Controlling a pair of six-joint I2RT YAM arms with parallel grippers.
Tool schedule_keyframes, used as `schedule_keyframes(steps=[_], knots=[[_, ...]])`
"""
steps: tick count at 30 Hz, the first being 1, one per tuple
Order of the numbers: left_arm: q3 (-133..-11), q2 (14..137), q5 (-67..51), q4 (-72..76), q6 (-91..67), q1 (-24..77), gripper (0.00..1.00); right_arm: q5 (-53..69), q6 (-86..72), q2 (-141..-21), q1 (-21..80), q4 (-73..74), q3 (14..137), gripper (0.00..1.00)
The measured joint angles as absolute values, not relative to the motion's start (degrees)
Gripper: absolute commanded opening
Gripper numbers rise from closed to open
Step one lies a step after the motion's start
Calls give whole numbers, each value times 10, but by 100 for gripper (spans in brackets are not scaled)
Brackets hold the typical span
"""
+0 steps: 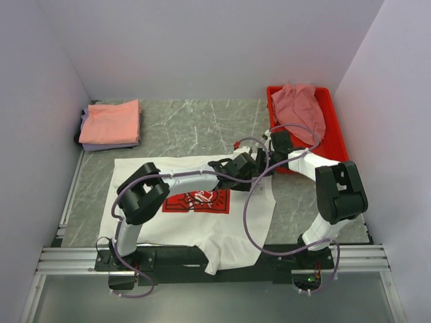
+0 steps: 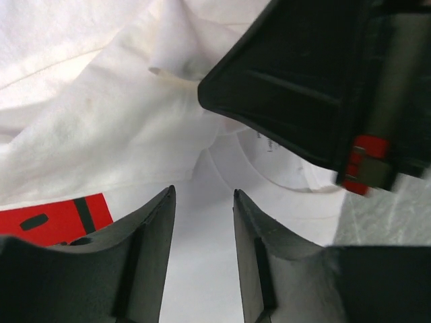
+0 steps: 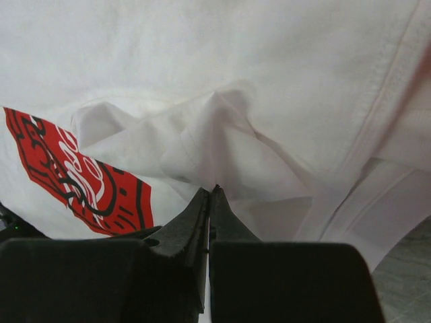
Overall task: Fold and stack the t-shirts
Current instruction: Fold the tshirt
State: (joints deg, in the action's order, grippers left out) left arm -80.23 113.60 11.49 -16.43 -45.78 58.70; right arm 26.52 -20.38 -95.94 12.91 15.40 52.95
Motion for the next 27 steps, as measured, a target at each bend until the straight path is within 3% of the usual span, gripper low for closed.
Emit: schedule_keyframes(steps=[8,24,27], knots=[[-832,1186,131,-183,-457,588,43,299,-214,-961,122,130,521,0],[-945,1252,220,-307,-482,602,1,316,-216,-969,112,116,513,0],[-946,1252,226,-309,-491,604,1,318,-216,-969,112,116,513,0]])
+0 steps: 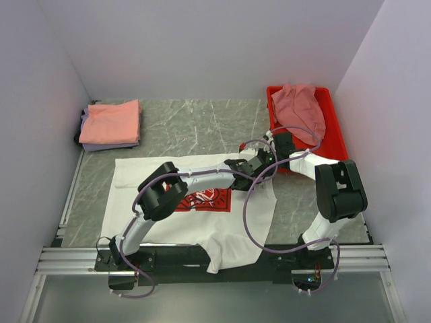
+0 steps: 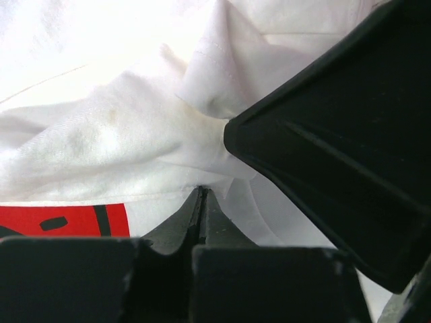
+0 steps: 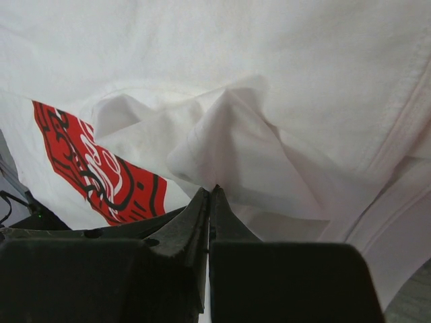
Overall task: Fold and stack the t-shirts
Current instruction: Fold the tshirt
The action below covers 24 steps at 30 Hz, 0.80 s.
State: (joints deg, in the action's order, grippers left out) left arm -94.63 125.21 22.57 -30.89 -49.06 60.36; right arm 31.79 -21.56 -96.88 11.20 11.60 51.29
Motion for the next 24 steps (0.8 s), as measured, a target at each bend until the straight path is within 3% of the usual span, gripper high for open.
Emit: schedule_keyframes(steps=[12,24], knots=[[-867,1195,242,-259,-495,602,1,342,-215,-958,112,93,483,0],[-788,1102,247,-185,-501,574,1,275,-227,-814,129,124,449,0]])
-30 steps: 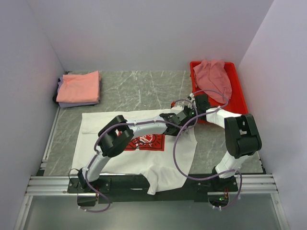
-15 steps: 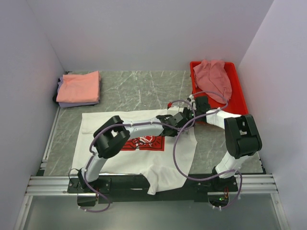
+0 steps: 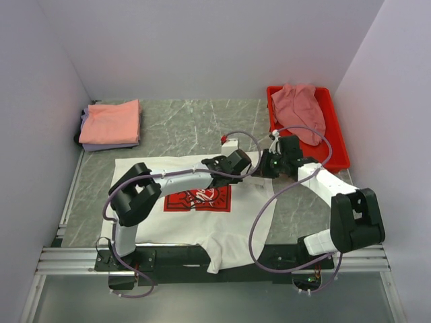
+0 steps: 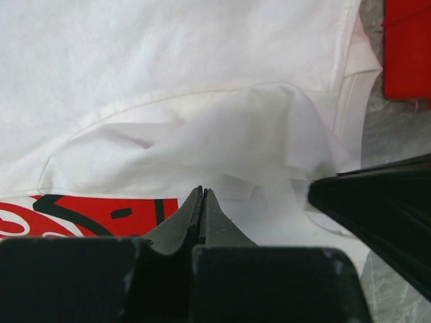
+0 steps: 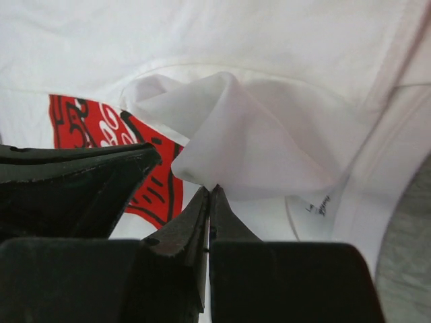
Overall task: Fold and stack the t-shirts
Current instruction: Fold the tshirt
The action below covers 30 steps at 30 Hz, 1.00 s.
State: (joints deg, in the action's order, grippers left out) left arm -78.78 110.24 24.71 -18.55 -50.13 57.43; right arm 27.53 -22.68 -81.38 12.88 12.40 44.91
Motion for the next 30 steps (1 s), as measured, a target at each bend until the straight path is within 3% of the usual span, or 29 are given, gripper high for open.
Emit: schedule_keyframes(steps=[4,5,7,9,10,11,13,14,16,17,20,30], knots=[[-752,1088,234,-168,-503,563,7,217,-226,-794,130,146,451,0],[-742,1084,229,-167,-503,559,17,201,-226,-796,130,152,455,0],[-730,1080,223,-165,-502,548,23,176,-225,-807,132,159,467,0],[-719,1075,216,-156,-501,533,39,161,-223,-828,133,166,491,1],[-712,1072,214,-151,-499,526,45,153,-221,-844,133,168,512,5],[-705,1067,210,-147,-498,517,57,147,-220,-862,133,169,533,21],[-694,1058,204,-141,-495,502,69,128,-216,-900,134,175,580,33],[-689,1053,202,-139,-494,494,81,119,-213,-917,134,178,601,44],[-683,1040,199,-139,-489,481,99,103,-209,-935,136,183,628,52],[-681,1034,199,-138,-487,476,99,97,-205,-938,138,188,635,61],[-668,1013,199,-134,-488,470,99,80,-195,-930,154,203,639,66],[-513,843,187,-112,-497,378,99,47,-201,-815,286,219,544,65]])
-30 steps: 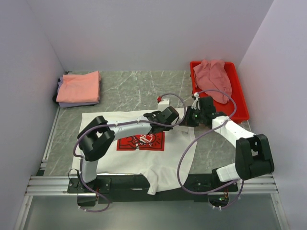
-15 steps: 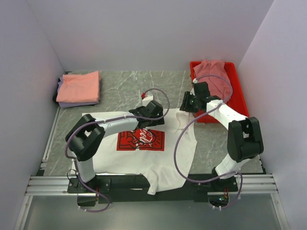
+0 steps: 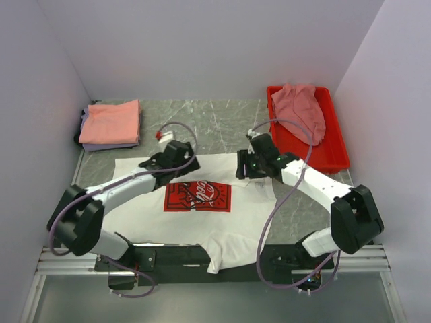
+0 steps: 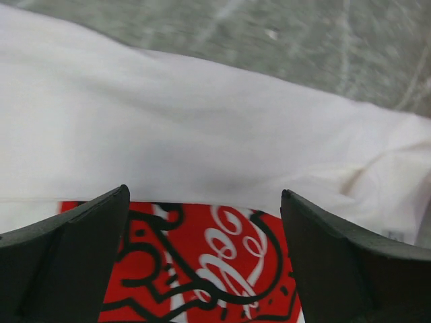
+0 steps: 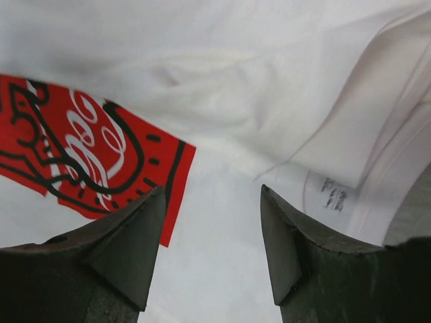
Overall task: Fold and stack the t-shirts
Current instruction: Fold the tshirt
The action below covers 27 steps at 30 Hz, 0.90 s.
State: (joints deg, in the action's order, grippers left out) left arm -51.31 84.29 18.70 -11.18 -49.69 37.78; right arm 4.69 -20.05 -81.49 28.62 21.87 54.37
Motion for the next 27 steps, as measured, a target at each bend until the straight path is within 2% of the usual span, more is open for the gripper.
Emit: schedule_keyframes(steps=[4,12,27], knots=[[-453,788,180,-107,-503,308,100,38,-210,-839,320,220,517,63],[-401,779,139,-94,-503,220,100,21,-231,-919,332,215,518,58],[-389,797,112,-67,-500,185,100,-26,-249,-959,332,209,545,55]])
